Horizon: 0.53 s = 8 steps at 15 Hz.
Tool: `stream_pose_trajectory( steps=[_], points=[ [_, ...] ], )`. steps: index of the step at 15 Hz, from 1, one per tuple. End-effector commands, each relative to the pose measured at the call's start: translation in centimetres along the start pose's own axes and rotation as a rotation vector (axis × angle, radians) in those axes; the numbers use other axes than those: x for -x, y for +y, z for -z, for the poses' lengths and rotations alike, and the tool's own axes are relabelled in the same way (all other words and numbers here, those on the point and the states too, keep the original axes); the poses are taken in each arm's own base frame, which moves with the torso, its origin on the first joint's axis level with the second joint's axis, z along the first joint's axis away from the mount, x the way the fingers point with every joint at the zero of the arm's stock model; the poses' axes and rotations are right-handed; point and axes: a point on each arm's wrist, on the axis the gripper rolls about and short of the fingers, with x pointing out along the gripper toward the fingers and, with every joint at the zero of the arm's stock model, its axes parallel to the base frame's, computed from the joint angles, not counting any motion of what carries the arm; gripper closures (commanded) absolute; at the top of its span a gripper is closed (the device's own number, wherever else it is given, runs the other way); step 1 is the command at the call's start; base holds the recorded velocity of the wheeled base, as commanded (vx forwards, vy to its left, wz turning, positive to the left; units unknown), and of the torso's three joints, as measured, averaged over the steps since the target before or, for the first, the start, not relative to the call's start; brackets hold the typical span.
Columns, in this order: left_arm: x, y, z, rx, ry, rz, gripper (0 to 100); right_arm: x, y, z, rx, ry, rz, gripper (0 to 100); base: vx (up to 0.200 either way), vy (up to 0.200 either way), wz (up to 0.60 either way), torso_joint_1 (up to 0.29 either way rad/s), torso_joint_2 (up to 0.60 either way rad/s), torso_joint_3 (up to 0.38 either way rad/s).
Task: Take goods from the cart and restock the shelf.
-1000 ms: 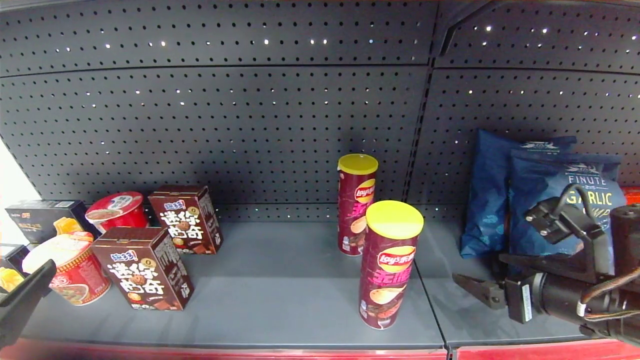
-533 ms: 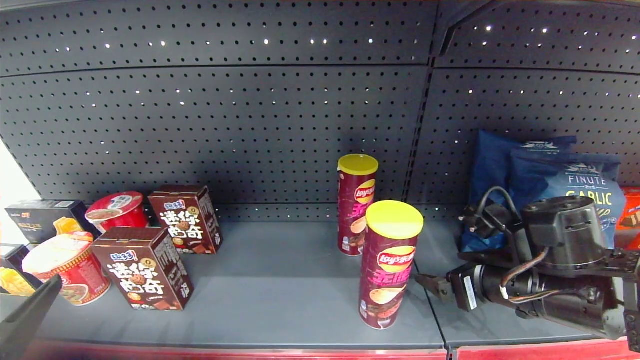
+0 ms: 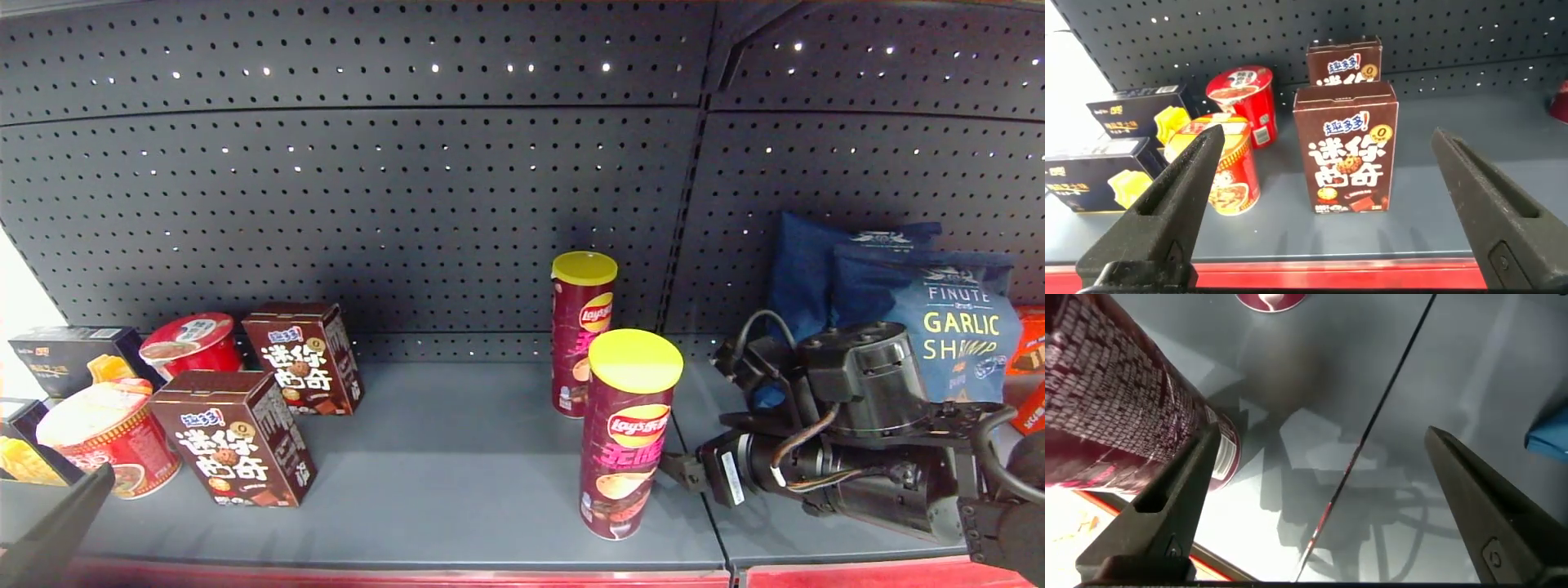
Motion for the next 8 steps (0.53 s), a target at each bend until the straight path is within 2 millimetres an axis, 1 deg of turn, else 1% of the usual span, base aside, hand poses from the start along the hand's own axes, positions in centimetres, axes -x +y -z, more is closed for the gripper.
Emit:
stream_pose_trajectory(
  steps=[1, 4, 5, 8],
  points=[
    [-0.11, -0.01, 0.06, 0.003, 0.007, 0.002, 0, -0.02, 0.07, -0.01, 0.001, 0.0, -0.003, 0, 0.0, 0.0, 0.0, 0.0, 0.0, 0.0],
    [-0.1, -0.04, 0.33, 0.006, 0.016, 0.003, 0, -0.34, 0.11, 0.07, 0.002, 0.007, -0.001, 0, 0.0, 0.0, 0.0, 0.0, 0.0, 0.0],
    [-0.09, -0.05, 0.46, 0.006, 0.021, 0.003, 0, -0.52, 0.29, -0.27, 0.003, -0.008, -0.007, 0, 0.0, 0.0, 0.0, 0.0, 0.0, 0.0],
    [-0.04, -0.07, 0.68, 0.007, 0.027, 0.004, 0, -0.81, 0.63, -0.25, 0.009, -0.004, -0.014, 0, 0.0, 0.0, 0.0, 0.0, 0.0, 0.0]
  ],
)
